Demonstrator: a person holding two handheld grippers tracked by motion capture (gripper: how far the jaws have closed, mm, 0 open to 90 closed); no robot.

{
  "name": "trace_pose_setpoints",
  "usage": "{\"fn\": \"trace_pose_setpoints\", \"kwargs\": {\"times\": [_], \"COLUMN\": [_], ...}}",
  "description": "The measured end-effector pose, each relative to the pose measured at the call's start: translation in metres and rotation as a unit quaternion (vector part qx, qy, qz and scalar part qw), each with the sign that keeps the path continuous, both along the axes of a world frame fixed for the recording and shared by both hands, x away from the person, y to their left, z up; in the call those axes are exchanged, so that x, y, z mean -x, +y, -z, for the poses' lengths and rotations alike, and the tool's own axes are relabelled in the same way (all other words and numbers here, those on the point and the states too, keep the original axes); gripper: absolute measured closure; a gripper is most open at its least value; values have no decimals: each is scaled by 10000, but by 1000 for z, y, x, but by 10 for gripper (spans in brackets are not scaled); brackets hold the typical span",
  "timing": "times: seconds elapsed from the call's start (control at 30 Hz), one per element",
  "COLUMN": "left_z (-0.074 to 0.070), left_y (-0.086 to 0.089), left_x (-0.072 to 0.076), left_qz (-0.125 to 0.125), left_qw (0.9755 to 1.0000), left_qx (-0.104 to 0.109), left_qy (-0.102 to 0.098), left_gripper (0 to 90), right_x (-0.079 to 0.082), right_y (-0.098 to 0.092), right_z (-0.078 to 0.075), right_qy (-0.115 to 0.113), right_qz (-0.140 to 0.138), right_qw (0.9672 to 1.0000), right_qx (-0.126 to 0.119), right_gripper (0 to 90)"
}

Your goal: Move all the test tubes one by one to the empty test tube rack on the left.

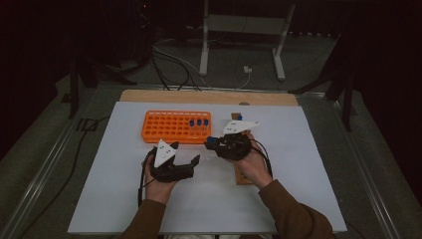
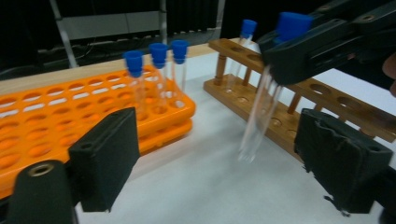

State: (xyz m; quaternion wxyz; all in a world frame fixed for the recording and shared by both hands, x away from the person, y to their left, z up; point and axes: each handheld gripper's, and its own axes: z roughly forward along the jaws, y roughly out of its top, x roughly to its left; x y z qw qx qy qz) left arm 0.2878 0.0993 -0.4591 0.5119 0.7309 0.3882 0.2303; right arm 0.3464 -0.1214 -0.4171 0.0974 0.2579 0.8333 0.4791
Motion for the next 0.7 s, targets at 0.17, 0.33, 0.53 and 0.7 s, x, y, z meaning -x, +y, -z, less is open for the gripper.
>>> {"fn": "trace_pose_setpoints", "kwargs": {"times": [0.17, 0.33, 0.53, 0.7], "left_z": [1, 3, 5, 5], "left_y": [-13, -17, -21, -21], "left_x": [2, 4, 5, 5], "left_qz": [29, 95, 308, 307], "left_qw": [9997, 9991, 9981, 9983], "left_qx": [-221, -377, -500, -463], "left_qy": [-107, -163, -186, -179], "left_gripper": [262, 496, 765, 783], "right_x": [7, 11, 11, 10], "right_y": [11, 15, 16, 14], "right_z": [0, -1, -1, 0], "right_qy": [17, 68, 108, 149], "right_qz": [-176, -264, -301, -293], "right_qw": [9998, 9995, 9993, 9991], "right_qx": [-82, -148, -210, -284], "right_gripper": [767, 767, 767, 748]}}
